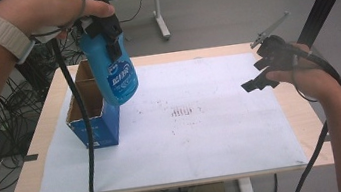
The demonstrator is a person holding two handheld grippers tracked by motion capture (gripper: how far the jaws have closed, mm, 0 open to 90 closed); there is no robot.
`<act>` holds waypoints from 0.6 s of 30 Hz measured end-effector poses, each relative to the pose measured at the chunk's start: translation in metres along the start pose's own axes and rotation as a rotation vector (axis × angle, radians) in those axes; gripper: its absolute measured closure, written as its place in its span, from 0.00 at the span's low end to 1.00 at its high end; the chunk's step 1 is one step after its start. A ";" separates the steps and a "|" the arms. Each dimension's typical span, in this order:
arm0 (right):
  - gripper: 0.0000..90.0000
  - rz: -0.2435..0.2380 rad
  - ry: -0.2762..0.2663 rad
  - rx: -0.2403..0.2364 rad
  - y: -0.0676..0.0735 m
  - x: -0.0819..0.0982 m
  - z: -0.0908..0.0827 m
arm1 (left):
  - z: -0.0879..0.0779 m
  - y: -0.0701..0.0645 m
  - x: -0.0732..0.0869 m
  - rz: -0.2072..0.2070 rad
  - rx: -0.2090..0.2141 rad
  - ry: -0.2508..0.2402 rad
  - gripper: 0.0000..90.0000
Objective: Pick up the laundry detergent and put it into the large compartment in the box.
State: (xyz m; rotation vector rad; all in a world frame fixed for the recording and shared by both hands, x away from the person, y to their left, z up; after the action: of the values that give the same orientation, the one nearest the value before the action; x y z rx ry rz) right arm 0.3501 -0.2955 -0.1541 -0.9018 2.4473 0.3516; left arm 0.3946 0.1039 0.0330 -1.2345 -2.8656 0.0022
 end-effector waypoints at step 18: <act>0.11 -0.003 -0.002 -0.014 -0.004 -0.003 0.004 | -0.013 0.017 0.007 -0.146 0.014 -0.001 0.43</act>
State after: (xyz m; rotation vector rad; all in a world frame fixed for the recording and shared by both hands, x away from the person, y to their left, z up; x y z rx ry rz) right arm 0.3560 -0.2954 -0.1562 -0.9102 2.4443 0.3685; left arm 0.4029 0.1206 0.0457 -1.0209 -2.9433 0.0208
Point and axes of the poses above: each handheld gripper's, and its own axes: z roughly forward along the jaws, x roughly out of its underside, y roughly to its left, the point moved 7 cm from there along z, roughly forward along the jaws, and after that the axes turned 10 degrees about z, right-handed, at the moved point
